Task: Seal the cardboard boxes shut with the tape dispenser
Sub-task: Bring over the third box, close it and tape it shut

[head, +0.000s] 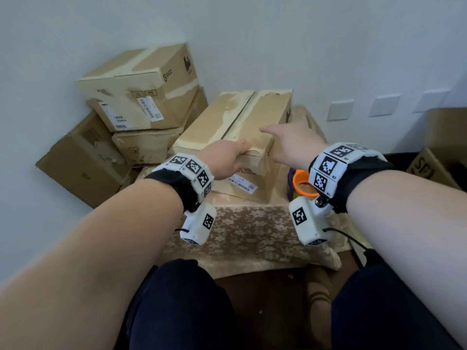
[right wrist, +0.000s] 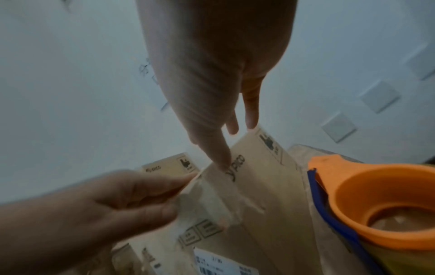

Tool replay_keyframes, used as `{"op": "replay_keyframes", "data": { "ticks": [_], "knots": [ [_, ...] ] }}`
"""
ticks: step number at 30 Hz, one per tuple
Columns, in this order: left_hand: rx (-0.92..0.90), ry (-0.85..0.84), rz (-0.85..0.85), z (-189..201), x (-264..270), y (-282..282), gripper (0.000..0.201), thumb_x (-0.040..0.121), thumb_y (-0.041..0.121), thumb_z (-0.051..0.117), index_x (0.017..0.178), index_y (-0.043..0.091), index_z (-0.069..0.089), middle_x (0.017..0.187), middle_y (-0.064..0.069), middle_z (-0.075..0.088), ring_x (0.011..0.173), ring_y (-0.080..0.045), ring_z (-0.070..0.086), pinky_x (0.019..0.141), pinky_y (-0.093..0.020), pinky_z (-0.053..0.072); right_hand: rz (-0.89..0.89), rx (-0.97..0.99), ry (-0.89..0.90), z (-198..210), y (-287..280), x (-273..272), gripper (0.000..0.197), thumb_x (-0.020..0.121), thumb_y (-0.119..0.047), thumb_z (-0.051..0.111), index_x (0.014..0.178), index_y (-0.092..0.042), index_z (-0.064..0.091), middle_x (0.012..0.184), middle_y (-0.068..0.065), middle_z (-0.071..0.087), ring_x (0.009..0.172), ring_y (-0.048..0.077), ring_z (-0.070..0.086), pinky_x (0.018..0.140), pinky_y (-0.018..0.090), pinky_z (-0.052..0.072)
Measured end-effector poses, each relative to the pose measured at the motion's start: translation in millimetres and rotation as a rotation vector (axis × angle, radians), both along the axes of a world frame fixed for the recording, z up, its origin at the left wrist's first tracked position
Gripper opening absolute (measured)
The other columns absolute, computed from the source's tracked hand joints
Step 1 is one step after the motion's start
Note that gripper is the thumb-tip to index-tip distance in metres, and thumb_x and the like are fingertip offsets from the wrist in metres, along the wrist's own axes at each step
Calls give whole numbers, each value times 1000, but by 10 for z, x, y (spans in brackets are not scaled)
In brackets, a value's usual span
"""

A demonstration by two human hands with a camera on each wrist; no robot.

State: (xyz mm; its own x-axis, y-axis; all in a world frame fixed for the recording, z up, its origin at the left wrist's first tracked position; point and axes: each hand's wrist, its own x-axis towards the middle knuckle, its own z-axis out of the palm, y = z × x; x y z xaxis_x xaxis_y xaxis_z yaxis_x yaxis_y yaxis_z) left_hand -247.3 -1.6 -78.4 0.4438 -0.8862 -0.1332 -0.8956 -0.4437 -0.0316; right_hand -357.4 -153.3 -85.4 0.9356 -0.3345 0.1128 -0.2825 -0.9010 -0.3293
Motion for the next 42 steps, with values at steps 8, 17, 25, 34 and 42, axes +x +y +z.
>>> {"op": "replay_keyframes", "data": {
  "ticks": [8, 17, 25, 34, 42],
  "knots": [
    [-13, -14, -61, -80, 66, 30, 46, 103, 29, 32, 142, 7, 34, 138, -15, 50, 120, -31, 51, 102, -42, 40, 91, -260, 222, 3, 197, 135, 55, 80, -19, 71, 129, -28, 46, 113, 1, 61, 97, 22, 54, 70, 30, 38],
    [-23, -151, -144, -99, 151, 16, 46, 103, 32, 27, 142, 10, 35, 126, -11, 58, 108, -30, 57, 93, -41, 44, 99, -351, 152, -73, 207, 184, 46, 76, -36, 73, 116, -25, 51, 83, -6, 44, 80, 20, 47, 63, 29, 36],
    [-73, -149, -136, -149, 214, -3, 42, 101, 35, 28, 134, 13, 44, 110, -12, 65, 97, -31, 60, 81, -43, 49, 111, -418, 58, -231, 200, 237, 37, 82, -47, 58, 108, -21, 53, 87, -7, 52, 71, 21, 47, 57, 30, 35],
    [-62, -119, -129, -158, 236, -10, 44, 101, 35, 29, 138, 16, 43, 126, -9, 60, 109, -30, 57, 90, -43, 47, 121, -495, 55, -308, 201, 257, 43, 85, -46, 58, 118, -19, 49, 109, -3, 55, 88, 24, 62, 55, 31, 32],
    [-20, -98, -95, -81, 195, -5, 43, 94, 33, 42, 134, 19, 45, 106, -5, 65, 92, -26, 59, 77, -37, 48, 136, -492, 83, -272, 221, 262, 45, 93, -50, 48, 123, -17, 46, 113, -1, 54, 89, 24, 61, 56, 33, 35]
  ]
}}
